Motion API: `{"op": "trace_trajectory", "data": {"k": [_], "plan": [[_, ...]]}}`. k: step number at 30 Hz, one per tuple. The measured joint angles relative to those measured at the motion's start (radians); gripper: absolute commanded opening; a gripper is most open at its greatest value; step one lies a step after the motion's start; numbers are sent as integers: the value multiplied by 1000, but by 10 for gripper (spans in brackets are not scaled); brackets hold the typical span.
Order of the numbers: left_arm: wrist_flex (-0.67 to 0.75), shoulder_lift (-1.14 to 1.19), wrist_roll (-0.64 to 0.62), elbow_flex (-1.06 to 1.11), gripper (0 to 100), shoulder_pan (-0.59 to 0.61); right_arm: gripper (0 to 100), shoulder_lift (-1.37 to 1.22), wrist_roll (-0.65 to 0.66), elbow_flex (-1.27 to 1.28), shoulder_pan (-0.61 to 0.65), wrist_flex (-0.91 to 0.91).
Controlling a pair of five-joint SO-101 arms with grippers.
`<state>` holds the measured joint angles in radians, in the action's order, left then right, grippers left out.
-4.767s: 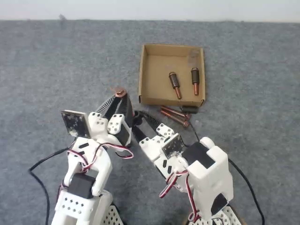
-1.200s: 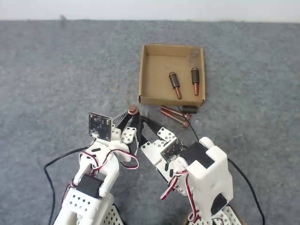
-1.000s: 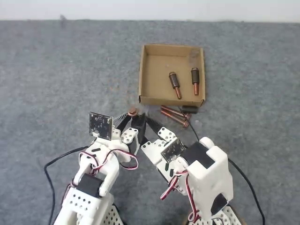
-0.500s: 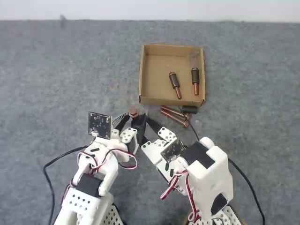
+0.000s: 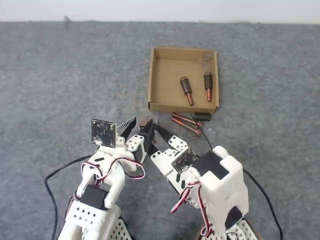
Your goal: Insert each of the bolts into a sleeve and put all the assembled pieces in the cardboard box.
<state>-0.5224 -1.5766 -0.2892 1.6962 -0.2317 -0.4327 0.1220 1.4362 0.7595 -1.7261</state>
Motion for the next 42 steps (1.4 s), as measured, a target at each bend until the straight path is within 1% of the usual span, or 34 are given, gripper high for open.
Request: {"op": "trace_trajectory", "data": {"k": [2,5,8,13,16,18,23,29,31,36,42], "plan": [[-12,0,-18,-31,156,0,6,0,0,0,0,0],[-89,0,-68,-103,156,3,6,0,0,0,-3,0],[-152,0,-77,-137,156,26,6,0,0,0,-3,0],[-155,0,-84,-138,145,121,6,0,0,0,-9,0],[-163,0,-84,-138,69,175,6,0,0,-2,-28,0],[-195,0,-84,-138,6,207,6,0,0,-2,-31,0],[-284,0,-84,-138,19,284,6,0,0,-2,-31,0],[-290,0,-89,-138,13,405,6,0,0,-2,-31,0],[-290,0,-63,-137,9,416,6,0,0,-2,-31,0],[-292,0,52,-91,9,422,6,0,0,-2,-31,0],[-292,0,72,-84,9,427,6,0,0,-2,-31,0]]}}
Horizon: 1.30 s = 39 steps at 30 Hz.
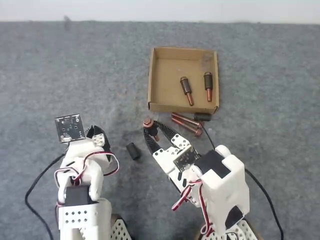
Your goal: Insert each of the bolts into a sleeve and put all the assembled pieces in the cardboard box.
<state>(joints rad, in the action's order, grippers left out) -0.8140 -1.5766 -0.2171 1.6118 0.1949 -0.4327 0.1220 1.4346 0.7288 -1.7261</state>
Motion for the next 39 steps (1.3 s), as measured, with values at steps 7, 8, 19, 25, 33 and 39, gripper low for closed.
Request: {"op": "trace_trajectory", "data": {"k": [7,8,19,25,33,39], "plan": [[-91,0,78,0,9,-2,6,0,0,0,0,0],[-98,0,81,0,9,-2,6,0,0,0,0,0],[-166,-138,84,0,9,-2,6,0,0,-43,-71,0],[-204,-224,126,3,9,0,6,0,0,-43,-72,0],[-204,-224,209,84,9,-2,6,63,0,-54,-164,3],[-204,-224,238,86,9,-2,6,298,0,-78,-278,215]]}}
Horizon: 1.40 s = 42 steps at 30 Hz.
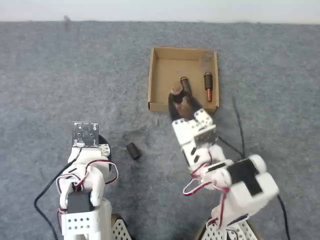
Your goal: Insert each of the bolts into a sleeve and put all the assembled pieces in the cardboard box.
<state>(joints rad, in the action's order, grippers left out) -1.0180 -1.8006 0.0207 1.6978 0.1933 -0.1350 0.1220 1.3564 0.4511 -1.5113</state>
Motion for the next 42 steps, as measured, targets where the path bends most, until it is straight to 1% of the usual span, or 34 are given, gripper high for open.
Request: {"op": "trace_trajectory", "data": {"k": [7,11,16,27,33,39,40,42], "plan": [[0,0,0,0,9,0,6,233,0,-176,-58,468],[0,0,0,0,9,0,6,255,0,-322,-86,760],[0,0,0,0,9,0,6,245,0,-494,-110,1068],[0,0,2,0,9,0,9,-8,0,-922,-112,1583],[0,0,2,0,9,0,9,-140,0,-1183,-153,1916],[0,0,2,0,9,0,13,-325,0,-1430,-164,2193],[0,0,2,0,9,0,25,-354,0,-1468,-167,2223],[0,0,2,0,9,0,83,-400,0,-1537,-178,2269]]}}
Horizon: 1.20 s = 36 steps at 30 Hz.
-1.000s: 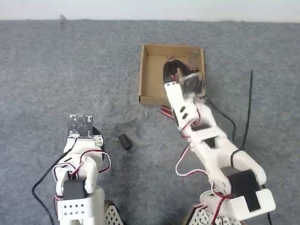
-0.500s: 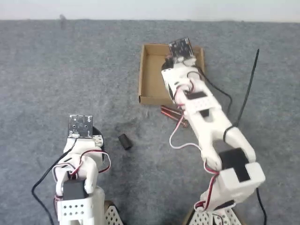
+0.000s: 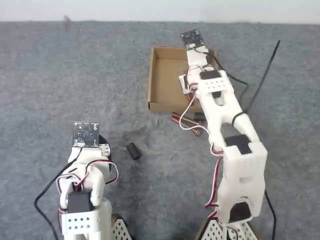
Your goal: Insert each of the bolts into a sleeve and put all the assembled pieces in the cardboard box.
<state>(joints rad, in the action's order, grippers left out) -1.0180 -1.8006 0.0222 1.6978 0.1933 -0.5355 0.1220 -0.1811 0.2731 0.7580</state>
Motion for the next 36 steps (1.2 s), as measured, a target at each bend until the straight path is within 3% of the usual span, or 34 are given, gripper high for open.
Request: {"op": "trace_trajectory", "data": {"k": [4,12,18,25,32,36], "plan": [[0,0,0,0,9,0,156,-61,0,-100,-29,60],[0,0,0,0,9,0,6,-97,0,-172,-41,120],[0,0,0,0,9,0,13,-72,0,-178,-41,198],[0,0,0,0,9,0,13,124,0,-178,-11,514],[0,0,0,0,9,0,13,318,0,-178,91,876],[0,0,0,0,9,0,13,405,0,-178,164,993]]}}
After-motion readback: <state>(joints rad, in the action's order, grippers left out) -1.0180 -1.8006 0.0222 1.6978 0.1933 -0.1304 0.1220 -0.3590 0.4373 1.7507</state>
